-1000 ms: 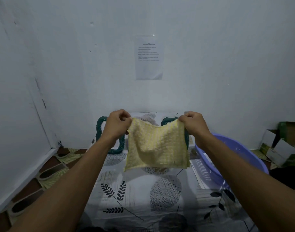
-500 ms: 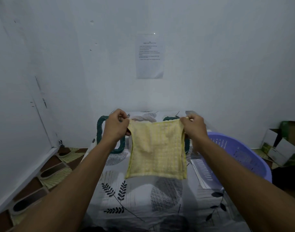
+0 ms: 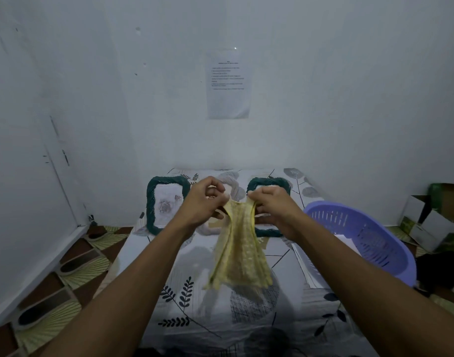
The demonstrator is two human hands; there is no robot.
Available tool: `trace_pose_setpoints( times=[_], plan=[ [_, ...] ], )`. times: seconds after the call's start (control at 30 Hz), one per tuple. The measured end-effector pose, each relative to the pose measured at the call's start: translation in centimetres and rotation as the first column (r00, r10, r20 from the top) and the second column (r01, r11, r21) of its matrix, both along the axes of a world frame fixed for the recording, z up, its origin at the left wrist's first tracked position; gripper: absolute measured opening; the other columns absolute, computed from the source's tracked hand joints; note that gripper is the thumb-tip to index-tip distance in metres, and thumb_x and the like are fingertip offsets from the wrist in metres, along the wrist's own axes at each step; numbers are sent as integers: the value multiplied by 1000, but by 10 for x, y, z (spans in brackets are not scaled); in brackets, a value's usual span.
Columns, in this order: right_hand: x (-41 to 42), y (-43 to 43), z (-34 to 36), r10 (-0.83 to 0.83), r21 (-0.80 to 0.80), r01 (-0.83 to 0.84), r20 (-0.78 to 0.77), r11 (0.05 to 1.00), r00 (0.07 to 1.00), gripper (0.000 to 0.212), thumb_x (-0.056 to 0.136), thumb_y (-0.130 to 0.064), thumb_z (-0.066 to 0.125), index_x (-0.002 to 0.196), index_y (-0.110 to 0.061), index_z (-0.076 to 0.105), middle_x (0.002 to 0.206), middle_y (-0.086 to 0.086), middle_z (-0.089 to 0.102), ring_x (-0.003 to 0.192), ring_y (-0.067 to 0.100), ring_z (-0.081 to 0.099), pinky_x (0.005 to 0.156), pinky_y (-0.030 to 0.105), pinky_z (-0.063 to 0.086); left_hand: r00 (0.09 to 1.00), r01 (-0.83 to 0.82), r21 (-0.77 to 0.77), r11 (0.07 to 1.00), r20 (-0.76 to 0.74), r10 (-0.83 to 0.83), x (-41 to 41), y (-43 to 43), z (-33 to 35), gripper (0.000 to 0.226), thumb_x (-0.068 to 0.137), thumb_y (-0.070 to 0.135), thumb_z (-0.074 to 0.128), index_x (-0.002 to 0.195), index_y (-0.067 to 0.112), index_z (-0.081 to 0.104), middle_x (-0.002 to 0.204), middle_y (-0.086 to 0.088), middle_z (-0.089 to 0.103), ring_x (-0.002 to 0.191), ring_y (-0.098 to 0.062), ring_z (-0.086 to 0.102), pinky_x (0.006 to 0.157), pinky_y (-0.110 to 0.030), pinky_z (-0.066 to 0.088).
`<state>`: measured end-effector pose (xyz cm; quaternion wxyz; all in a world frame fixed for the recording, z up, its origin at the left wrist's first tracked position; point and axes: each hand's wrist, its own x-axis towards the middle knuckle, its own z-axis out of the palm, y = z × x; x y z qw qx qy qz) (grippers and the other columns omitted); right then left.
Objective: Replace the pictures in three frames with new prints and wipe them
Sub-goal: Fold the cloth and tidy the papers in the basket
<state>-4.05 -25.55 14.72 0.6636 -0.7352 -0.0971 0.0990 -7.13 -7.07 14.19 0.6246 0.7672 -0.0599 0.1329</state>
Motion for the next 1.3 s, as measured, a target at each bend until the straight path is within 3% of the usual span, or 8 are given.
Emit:
trace_pose_setpoints(
  times=[0.37,0.57,0.7,0.83,0.9,1.03,1.17,1.3],
  plan=[
    [-8,5,1,46,131,-43,-20,990,999,22,96,-5,49,99,5,68,87,19,73,78,29,72,74,36,59,995,93,-31,995,29,-92,-2,-12,-5,21,80,2,73,99,10,72,87,-9,67,81,-22,69,71,-30,58],
    [-9,5,0,124,84,-122,-21,989,992,43,87,18,33,105,3,69,98,23,71,88,32,72,80,35,60,999,-23,79,997,45,19,2,-10,-9,29,70,6,82,96,13,69,93,-14,68,86,-32,67,75,-39,60],
    [8,-6,-12,-45,-350,195,395,916,918,19,90,-4,60,102,-15,69,101,1,68,93,19,65,75,26,55,999,5,45,999,35,-6,1,-3,-6,21,79,-2,72,95,10,68,90,-12,65,80,-23,64,69,-30,57],
    [22,-20,-17,177,-606,112,396,788,901,72,77,-25,79,140,-24,43,137,0,49,125,19,45,101,38,42,995,103,72,992,5,-104,-6,10,6,19,80,-5,69,95,6,68,91,-9,67,81,-17,64,76,-31,58],
    [25,-21,-15,245,-627,44,366,778,898,59,81,-23,76,134,-23,51,135,-1,54,124,19,49,101,36,42,990,140,94,986,-3,-141,-8,18,11,17,80,-6,68,95,3,67,93,-9,67,86,-17,64,81,-33,57],
    [31,-22,-6,241,-489,-38,359,872,902,5,90,-18,66,93,-17,69,93,-1,69,88,12,65,76,26,52,994,105,164,981,-7,-105,-4,34,16,20,83,-3,68,101,5,67,97,-9,68,88,-15,64,83,-29,56],
    [40,-17,-6,185,-500,61,428,864,885,4,90,-14,66,89,-17,68,84,-2,69,79,12,65,68,22,49,990,-113,646,755,135,32,14,42,8,16,87,6,65,101,11,69,93,-2,65,86,-17,59,74,-20,43],
    [47,-11,-3,35,-413,272,601,869,798,6,88,-14,67,93,-16,69,85,-5,67,77,6,61,66,14,45,961,-247,594,766,249,117,23,33,9,9,90,8,62,97,9,65,94,1,61,84,-10,54,69,-17,39]
  ],
)
